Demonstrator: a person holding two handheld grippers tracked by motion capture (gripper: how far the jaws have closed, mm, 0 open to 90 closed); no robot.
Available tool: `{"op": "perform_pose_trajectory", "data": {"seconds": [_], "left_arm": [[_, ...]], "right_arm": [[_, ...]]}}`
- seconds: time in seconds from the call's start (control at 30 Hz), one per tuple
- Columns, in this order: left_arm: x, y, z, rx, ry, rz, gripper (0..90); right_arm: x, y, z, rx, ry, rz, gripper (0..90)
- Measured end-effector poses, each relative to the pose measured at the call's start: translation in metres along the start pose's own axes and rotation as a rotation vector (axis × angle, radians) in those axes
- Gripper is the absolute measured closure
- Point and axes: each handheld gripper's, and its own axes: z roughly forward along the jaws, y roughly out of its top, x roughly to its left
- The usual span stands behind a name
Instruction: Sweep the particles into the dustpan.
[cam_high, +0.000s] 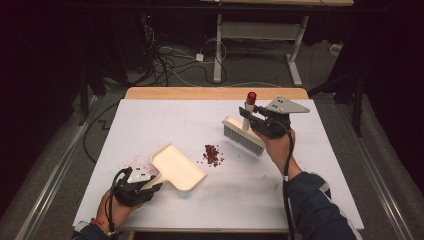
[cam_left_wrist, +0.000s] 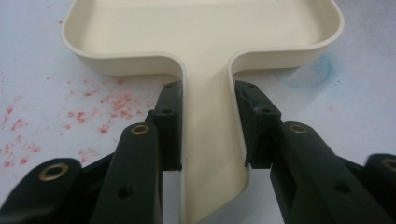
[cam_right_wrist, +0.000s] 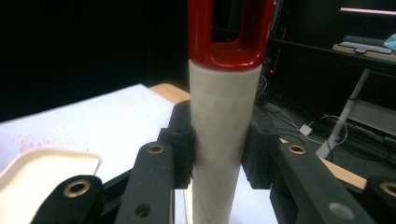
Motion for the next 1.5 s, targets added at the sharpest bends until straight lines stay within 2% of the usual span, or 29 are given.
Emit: {"op": "perform_pose_trajectory", "data": {"seconds": [0.03, 0.07, 0.17, 0.2, 0.3, 0.4, 0.5, 0.6, 0.67, 0.77, 0.9, 1.0, 1.17, 1.33, 1.5], "left_arm": [[0.000, 0.000, 0.001, -0.002, -0.006, 0.001, 63.4], [-0.001, 0.000, 0.001, -0.004, -0.011, -0.003, 63.4], [-0.001, 0.001, 0.002, -0.004, -0.015, -0.001, 63.5], [-0.003, 0.001, 0.003, 0.000, -0.011, 0.010, 63.4], [-0.004, 0.002, 0.002, 0.002, -0.015, 0.016, 63.5], [-0.006, 0.004, 0.002, 0.023, -0.015, 0.026, 63.4], [-0.008, 0.006, 0.001, 0.040, -0.020, 0.023, 63.5], [-0.008, 0.010, -0.001, 0.066, -0.029, 0.022, 63.5], [-0.009, 0.012, -0.001, 0.066, -0.034, 0.025, 63.5], [-0.010, 0.013, 0.000, 0.070, -0.038, 0.027, 63.5], [-0.014, 0.015, 0.001, 0.069, -0.040, 0.035, 63.5], [-0.015, 0.016, 0.003, 0.067, -0.043, 0.026, 63.5], [-0.016, 0.016, 0.003, 0.069, -0.044, 0.017, 63.5], [-0.017, 0.016, 0.005, 0.065, -0.049, 0.005, 63.5], [-0.019, 0.018, 0.007, 0.070, -0.048, 0.009, 63.5]], "right_arm": [[0.000, 0.001, 0.012, 0.000, 0.003, 0.017, 69.4], [0.001, 0.001, 0.016, 0.004, -0.004, 0.015, 69.4], [0.003, 0.002, 0.024, 0.010, -0.013, 0.002, 69.3], [0.005, 0.003, 0.033, 0.022, -0.019, -0.013, 69.4], [0.007, 0.003, 0.040, 0.027, -0.019, -0.016, 69.4], [0.012, -0.003, 0.051, 0.060, -0.014, -0.023, 69.4], [0.015, -0.003, 0.052, 0.055, -0.014, -0.025, 69.5], [0.020, -0.004, 0.051, 0.053, 0.011, -0.016, 69.5], [0.027, -0.004, 0.051, 0.061, 0.030, -0.031, 69.4], [0.036, -0.004, 0.051, 0.068, 0.069, -0.022, 69.1], [0.044, -0.004, 0.051, 0.072, 0.084, -0.023, 68.8], [0.054, -0.005, 0.049, 0.078, 0.102, -0.029, 68.1], [0.067, -0.004, 0.047, 0.070, 0.136, -0.010, 68.2], [0.083, -0.006, 0.047, 0.072, 0.144, -0.042, 67.7], [0.092, -0.007, 0.043, 0.058, 0.159, -0.017, 67.7]]}}
